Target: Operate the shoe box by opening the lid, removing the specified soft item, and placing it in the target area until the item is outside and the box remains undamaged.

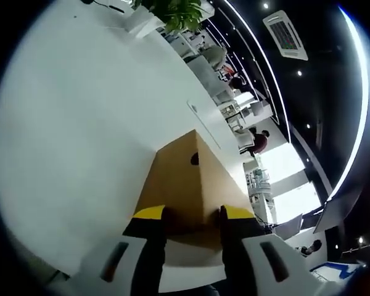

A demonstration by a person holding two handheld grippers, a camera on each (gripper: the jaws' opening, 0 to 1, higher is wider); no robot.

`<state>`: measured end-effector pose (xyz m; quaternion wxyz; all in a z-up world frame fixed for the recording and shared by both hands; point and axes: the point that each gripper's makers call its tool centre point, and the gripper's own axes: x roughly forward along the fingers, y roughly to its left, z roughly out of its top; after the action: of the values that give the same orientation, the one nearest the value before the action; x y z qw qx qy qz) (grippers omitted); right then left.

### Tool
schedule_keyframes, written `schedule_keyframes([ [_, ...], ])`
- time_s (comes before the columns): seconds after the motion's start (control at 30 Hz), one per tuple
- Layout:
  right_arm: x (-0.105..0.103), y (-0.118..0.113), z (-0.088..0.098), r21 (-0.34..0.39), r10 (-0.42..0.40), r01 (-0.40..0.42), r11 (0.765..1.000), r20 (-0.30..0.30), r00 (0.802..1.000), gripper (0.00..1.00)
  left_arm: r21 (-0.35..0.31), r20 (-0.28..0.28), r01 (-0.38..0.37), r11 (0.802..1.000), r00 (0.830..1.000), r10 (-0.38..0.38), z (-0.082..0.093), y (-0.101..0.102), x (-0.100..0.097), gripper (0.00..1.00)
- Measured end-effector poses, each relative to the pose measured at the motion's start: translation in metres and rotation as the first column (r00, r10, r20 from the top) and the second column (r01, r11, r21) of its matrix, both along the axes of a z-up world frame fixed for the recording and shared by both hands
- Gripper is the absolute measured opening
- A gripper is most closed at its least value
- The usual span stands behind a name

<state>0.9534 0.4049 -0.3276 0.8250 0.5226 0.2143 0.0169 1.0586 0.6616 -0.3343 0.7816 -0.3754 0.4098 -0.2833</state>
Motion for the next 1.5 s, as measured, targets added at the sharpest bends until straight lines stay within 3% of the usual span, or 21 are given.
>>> schedule_keyframes([
  [0.43,0.001,-0.001,0.003,0.018,0.008,-0.008,1.000,-0.016,1.000,0.30,0.013,0.023,-0.015,1.000,1.000,0.015,0.005,0.000,-0.001,0.35],
  [0.63,0.001,-0.002,0.004,0.023,0.019,-0.019,1.000,-0.021,1.000,0.30,0.028,0.013,0.002,1.000,1.000,-0.003,0.005,-0.001,0.001,0.35],
  [1.03,0.002,0.000,0.008,0.029,0.053,-0.052,0.998,-0.032,0.998,0.30,0.044,0.045,0.027,0.999,0.999,-0.029,0.005,-0.001,0.003,0.36],
  [1.13,0.002,-0.002,0.011,0.065,0.039,-0.038,0.997,-0.017,0.999,0.30,0.047,0.077,0.045,0.998,0.996,-0.049,0.011,-0.001,0.004,0.37],
  [1.2,0.003,-0.003,0.014,0.081,0.026,-0.026,0.996,-0.008,1.000,0.30,0.074,0.142,0.079,0.994,0.986,-0.088,0.013,-0.002,0.005,0.36],
  [1.5,0.003,-0.005,0.017,0.108,0.016,-0.018,0.994,0.017,1.000,0.30,0.045,0.159,0.083,0.996,0.983,-0.089,0.017,-0.005,0.006,0.36],
])
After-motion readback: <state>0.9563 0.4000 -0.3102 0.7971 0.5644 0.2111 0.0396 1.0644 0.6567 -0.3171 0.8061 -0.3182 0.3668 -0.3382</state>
